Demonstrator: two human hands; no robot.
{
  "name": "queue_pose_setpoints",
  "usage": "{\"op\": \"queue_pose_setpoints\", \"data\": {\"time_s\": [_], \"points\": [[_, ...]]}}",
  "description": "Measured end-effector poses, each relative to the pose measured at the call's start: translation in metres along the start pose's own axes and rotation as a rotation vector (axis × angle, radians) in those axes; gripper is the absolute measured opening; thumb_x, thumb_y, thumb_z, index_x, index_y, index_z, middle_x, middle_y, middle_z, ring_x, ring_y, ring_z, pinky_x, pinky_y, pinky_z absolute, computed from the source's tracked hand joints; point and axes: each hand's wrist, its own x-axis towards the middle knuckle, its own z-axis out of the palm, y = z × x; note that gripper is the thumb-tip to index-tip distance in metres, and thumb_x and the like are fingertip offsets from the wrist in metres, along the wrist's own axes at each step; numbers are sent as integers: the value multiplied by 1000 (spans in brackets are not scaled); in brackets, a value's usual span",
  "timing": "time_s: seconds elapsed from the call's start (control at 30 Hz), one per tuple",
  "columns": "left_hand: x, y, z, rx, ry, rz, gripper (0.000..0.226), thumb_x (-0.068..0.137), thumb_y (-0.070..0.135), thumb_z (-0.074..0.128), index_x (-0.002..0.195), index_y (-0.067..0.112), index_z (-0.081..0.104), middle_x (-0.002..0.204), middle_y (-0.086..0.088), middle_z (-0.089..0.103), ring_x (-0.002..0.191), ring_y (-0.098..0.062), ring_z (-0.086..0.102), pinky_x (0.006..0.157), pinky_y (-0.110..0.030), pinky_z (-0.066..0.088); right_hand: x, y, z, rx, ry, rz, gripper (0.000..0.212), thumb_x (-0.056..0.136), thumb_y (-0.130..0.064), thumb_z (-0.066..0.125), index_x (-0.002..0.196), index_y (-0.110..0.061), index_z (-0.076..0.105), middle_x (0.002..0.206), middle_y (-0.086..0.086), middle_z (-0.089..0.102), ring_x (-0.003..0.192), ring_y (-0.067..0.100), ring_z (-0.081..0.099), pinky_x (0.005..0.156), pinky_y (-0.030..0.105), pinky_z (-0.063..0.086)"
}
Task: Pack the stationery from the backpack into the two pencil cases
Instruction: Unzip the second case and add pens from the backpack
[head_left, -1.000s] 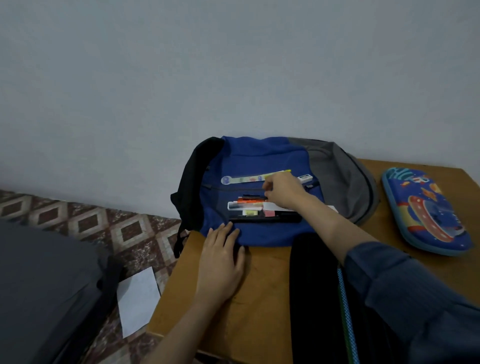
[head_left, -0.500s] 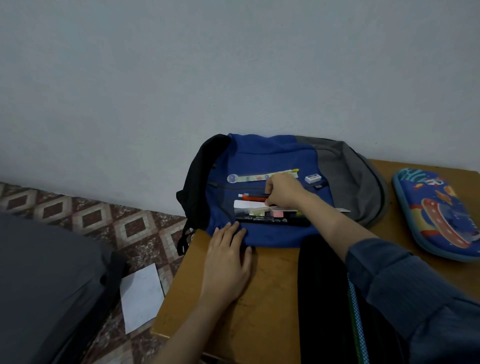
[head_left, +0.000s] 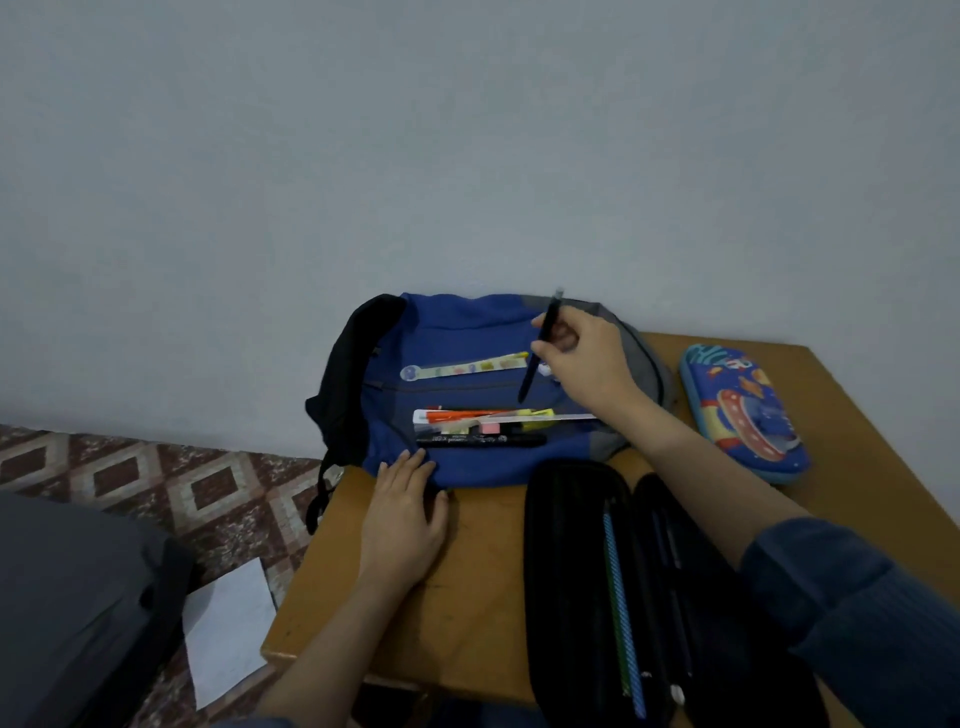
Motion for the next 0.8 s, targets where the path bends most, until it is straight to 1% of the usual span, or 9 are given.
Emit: {"op": "queue_pose_setpoints", "data": {"time_s": [0.1, 0.17, 0.23, 0.3, 0.4, 0.43, 0.5, 0.63, 0.8], "points": [[-3, 20, 0, -98, -26, -60, 50, 94, 38, 43, 138, 14, 42, 148, -3, 37, 141, -15, 23, 117, -28, 3, -20, 16, -29, 0, 48, 51, 45, 81, -4, 67, 123, -8, 50, 73, 5, 55, 61, 13, 51, 65, 27, 45], [-9, 41, 5, -190, -77, -4, 49, 95, 33, 48, 141, 19, 36, 151, 3, 29, 141, -12, 22, 117, -28, 6, -32, 32, -44, 11, 55, 103, 57, 80, -1, 66, 131, -11, 41, 66, 3, 53, 61, 24, 56, 66, 38, 52], [-19, 63, 14, -271, -188, 90, 51, 95, 32, 49, 142, 25, 33, 152, 10, 23, 141, -9, 19, 116, -28, 11, -44, 49, -59, 4, 55, 164, 63, 81, -1, 64, 135, -16, 36, 66, 1, 50, 68, 36, 60, 71, 52, 54], [-33, 75, 27, -301, -300, 120, 51, 94, 33, 51, 142, 30, 33, 151, 13, 19, 141, -9, 16, 115, -28, 15, -54, 63, -76, -14, 64, 220, 67, 83, 0, 62, 139, -18, 30, 66, 2, 48, 67, 35, 58, 75, 56, 52], [-40, 71, 39, -306, -318, 56, 48, 92, 30, 53, 138, 33, 40, 152, 8, 24, 142, -19, 18, 116, -39, 20, -68, 76, -94, -28, 58, 278, 75, 86, 4, 57, 145, -20, 19, 63, 6, 45, 55, 20, 49, 69, 45, 51], [-40, 71, 39, -313, -311, 41, 48, 92, 28, 54, 138, 32, 41, 152, 6, 27, 142, -20, 20, 115, -40, 22, -73, 80, -100, -43, 56, 298, 76, 86, 6, 56, 146, -22, 17, 62, 8, 45, 52, 17, 48, 65, 42, 50], [-40, 71, 38, -325, -292, 41, 52, 91, 24, 55, 140, 32, 38, 151, 4, 31, 140, -18, 25, 115, -37, 22, -83, 85, -106, -79, 24, 333, 75, 86, 7, 53, 146, -23, 18, 65, 11, 45, 51, 17, 48, 62, 42, 50], [-39, 74, 35, -319, -262, 45, 54, 91, 19, 55, 141, 29, 37, 148, 2, 37, 138, -17, 30, 113, -32, 25, -98, 90, -104, -113, -78, 379, 69, 87, 6, 52, 144, -19, 22, 73, 12, 47, 61, 22, 50, 66, 43, 52], [-40, 73, 35, -330, -260, 33, 50, 91, 15, 54, 138, 25, 42, 147, -1, 39, 137, -18, 32, 113, -33, 25, -105, 90, -95, -85, -110, 407, 65, 89, 6, 49, 142, -21, 24, 72, 8, 46, 53, 19, 51, 44, 26, 52]]}}
